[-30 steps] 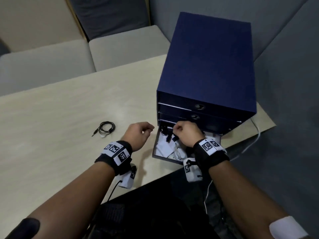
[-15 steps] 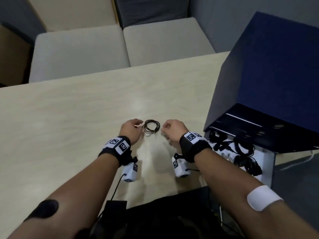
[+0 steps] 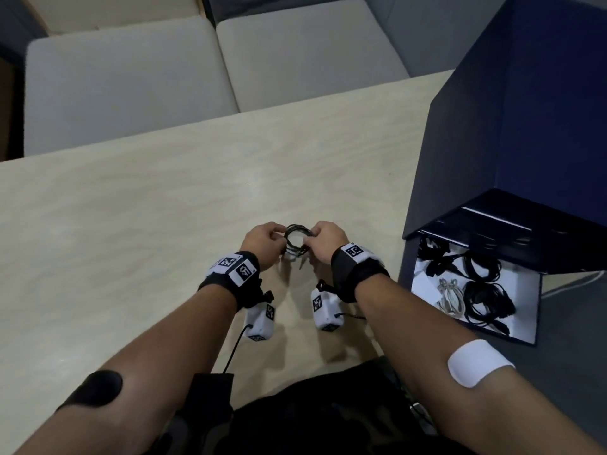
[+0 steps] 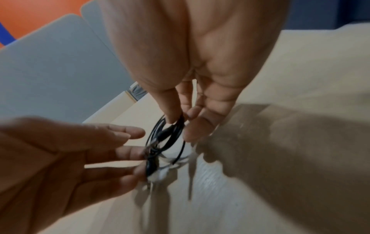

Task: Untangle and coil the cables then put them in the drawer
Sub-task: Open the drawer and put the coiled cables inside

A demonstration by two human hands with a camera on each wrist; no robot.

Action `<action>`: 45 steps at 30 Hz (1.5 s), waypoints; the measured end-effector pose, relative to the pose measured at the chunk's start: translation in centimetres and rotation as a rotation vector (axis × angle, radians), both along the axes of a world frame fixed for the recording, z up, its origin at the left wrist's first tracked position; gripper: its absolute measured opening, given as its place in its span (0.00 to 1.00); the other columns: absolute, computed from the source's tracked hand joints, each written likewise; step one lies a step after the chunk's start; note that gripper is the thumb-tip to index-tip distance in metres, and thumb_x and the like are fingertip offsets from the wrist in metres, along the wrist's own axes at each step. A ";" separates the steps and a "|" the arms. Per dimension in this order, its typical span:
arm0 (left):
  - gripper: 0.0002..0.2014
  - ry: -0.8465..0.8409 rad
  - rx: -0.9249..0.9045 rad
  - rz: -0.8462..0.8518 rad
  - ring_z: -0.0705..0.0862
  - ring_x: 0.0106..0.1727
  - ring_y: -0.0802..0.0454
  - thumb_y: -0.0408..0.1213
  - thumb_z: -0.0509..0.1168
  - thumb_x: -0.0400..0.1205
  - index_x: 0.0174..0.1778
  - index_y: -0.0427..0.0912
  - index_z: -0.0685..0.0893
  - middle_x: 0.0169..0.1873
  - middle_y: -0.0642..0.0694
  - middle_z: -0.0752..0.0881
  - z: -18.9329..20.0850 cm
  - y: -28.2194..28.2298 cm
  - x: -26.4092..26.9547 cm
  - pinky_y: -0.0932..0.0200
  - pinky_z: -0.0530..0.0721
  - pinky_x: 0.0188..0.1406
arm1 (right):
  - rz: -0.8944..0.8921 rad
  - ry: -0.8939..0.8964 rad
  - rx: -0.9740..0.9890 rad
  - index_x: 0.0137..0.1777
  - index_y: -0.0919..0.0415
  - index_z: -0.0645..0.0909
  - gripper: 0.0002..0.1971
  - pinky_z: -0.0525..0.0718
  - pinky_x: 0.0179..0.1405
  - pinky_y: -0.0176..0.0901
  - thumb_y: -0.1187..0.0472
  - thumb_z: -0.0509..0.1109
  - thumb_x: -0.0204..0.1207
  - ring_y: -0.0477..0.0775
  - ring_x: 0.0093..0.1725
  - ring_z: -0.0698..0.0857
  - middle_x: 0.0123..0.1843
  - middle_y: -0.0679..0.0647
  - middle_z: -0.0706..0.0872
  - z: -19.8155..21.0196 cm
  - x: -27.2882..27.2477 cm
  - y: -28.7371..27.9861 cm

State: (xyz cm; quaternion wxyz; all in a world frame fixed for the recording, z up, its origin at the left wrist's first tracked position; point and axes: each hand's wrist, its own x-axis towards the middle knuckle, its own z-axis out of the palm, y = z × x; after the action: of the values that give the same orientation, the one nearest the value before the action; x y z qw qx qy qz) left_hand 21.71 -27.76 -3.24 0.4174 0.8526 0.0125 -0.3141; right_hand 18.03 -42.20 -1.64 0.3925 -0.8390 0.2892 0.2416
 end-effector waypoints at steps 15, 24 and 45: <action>0.04 0.068 -0.325 -0.083 0.84 0.23 0.55 0.25 0.68 0.80 0.42 0.37 0.81 0.27 0.43 0.80 5.2 -7.5 -3.8 0.62 0.88 0.32 | -0.259 -0.297 0.352 0.40 0.58 0.77 0.09 0.84 0.38 0.55 0.72 0.67 0.78 0.57 0.26 0.80 0.29 0.58 0.81 5.5 -7.2 -8.4; 0.04 0.075 -0.362 -0.237 0.84 0.22 0.54 0.25 0.68 0.79 0.42 0.37 0.81 0.24 0.45 0.83 7.4 -18.3 -9.5 0.55 0.88 0.35 | -0.402 -0.443 0.229 0.43 0.53 0.80 0.09 0.81 0.27 0.48 0.68 0.67 0.80 0.46 0.21 0.79 0.33 0.54 0.81 7.3 -15.2 -17.4; 0.08 -0.124 -0.117 -0.197 0.87 0.36 0.52 0.35 0.65 0.82 0.56 0.41 0.84 0.44 0.48 0.88 6.8 -21.1 -14.5 0.54 0.88 0.43 | -0.454 -0.173 0.074 0.37 0.58 0.79 0.09 0.78 0.21 0.38 0.65 0.67 0.80 0.53 0.21 0.81 0.28 0.58 0.84 1.9 -17.4 -26.3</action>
State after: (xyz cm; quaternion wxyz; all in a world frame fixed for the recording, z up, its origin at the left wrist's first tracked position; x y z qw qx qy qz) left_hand 7.17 -48.87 3.61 0.4337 0.8416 -0.1155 -0.3006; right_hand 0.59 -68.46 0.23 0.4907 -0.7550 0.4266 0.0847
